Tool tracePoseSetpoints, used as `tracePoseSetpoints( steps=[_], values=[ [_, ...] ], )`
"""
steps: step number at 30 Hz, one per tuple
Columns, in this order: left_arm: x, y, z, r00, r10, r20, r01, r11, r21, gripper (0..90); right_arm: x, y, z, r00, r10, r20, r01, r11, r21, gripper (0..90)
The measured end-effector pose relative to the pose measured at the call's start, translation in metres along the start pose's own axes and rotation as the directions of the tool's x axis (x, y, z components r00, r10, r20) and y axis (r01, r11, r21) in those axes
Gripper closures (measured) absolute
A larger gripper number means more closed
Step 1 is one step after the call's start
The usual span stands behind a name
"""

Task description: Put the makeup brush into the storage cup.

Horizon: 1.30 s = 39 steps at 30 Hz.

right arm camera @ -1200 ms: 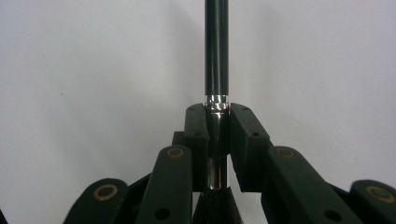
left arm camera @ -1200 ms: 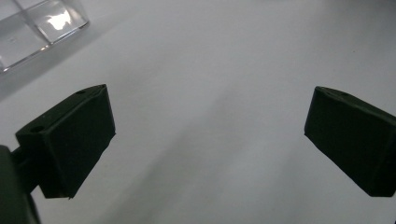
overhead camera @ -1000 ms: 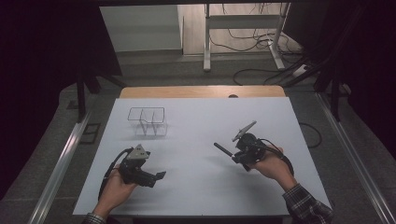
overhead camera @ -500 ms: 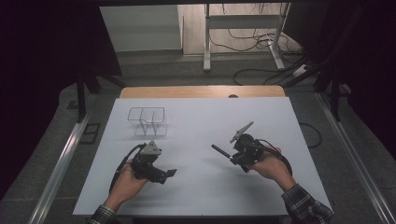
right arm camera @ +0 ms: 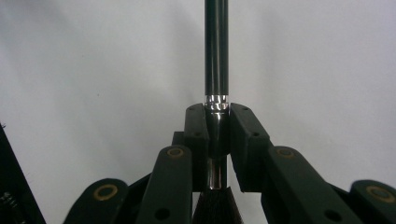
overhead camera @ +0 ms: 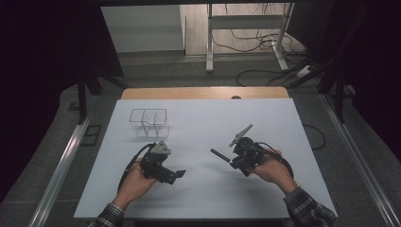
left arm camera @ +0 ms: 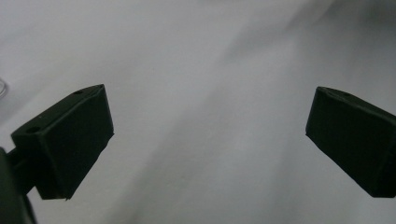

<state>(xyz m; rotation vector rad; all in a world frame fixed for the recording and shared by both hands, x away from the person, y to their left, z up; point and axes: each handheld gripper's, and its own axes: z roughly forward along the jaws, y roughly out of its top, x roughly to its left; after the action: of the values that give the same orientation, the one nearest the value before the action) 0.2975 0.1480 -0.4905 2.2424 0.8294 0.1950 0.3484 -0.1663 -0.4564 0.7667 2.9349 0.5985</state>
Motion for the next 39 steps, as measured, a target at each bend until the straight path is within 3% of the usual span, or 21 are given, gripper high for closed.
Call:
tracePoseSetpoints(
  steps=[13,28,33,39],
  values=[
    [-0.006,0.011,0.012,0.9995,0.020,0.024,-0.020,0.9998,0.006,0.0,0.009,0.005,0.003,0.9994,-0.024,-0.023,0.024,1.000,0.005,77.2],
    [-0.017,0.021,0.024,0.9959,0.070,0.057,-0.071,0.9973,0.016,0.0,0.022,0.013,0.007,0.9967,-0.062,-0.052,0.062,0.998,0.013,77.2],
    [-0.022,0.024,0.030,0.9927,0.104,0.061,-0.107,0.9933,0.042,0.0,0.027,0.016,0.006,0.9951,-0.071,-0.068,0.072,0.997,0.009,77.2],
    [-0.027,0.028,0.033,0.9888,0.123,0.084,-0.127,0.9911,0.041,0.0,0.033,0.018,0.007,0.9927,-0.084,-0.087,0.085,0.996,0.015,77.2]
  ],
)
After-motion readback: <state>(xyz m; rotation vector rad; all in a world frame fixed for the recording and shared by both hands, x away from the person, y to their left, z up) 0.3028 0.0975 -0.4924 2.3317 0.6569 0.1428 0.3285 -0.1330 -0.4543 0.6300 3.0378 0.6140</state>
